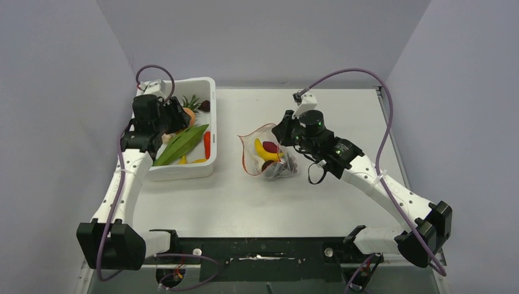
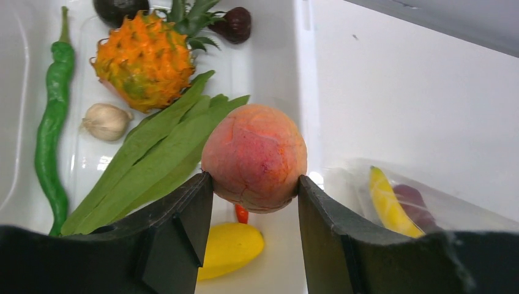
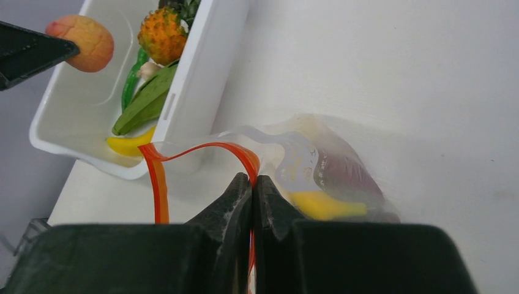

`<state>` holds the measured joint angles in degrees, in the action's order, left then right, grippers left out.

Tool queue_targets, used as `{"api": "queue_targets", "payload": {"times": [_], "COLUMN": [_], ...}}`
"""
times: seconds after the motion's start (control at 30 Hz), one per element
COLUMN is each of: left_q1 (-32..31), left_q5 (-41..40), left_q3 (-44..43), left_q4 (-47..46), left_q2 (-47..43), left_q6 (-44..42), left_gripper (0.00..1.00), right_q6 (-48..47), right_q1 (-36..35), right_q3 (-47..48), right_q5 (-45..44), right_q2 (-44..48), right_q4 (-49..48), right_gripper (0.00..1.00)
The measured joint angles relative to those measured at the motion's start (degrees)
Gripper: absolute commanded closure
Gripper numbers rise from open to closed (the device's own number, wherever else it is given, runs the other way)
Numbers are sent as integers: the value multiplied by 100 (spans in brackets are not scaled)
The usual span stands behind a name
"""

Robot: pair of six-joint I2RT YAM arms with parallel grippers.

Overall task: Place the food in the zip-top bag and seal the zipper
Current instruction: Pick up the fake fruit from the bin, then place the fake fruit in the zipper food storage bag.

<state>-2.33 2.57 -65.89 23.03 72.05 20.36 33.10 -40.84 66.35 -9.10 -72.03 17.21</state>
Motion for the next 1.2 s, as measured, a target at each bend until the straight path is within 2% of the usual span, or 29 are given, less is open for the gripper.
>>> {"api": "queue_targets", "payload": {"times": [0.27, 0.4, 0.67, 0.97, 1.2], "left_q1": [-114, -367, -885, -1565, -2011], "left_q5": [1123, 1534, 1917, 2295, 2518], "left_q3": [9, 42, 76, 385, 616], "left_q4": [-66, -186, -409, -1241, -1779], "left_q2": [-629, -824, -1014, -1220, -984], "left_q6": [284, 389, 575, 1078, 1440], "left_gripper": [66, 66, 66, 66, 66], "right_q6": [372, 573, 807, 872, 887], "right_q1": [26, 153, 376, 417, 455], "right_q3": [201, 129, 81, 81, 81], "right_q5": [278, 446, 625, 732, 769], "right_q2": [-35, -256, -708, -732, -732], "right_q4": [-133, -258, -437, -522, -522], "right_gripper": [100, 100, 100, 100, 100]}}
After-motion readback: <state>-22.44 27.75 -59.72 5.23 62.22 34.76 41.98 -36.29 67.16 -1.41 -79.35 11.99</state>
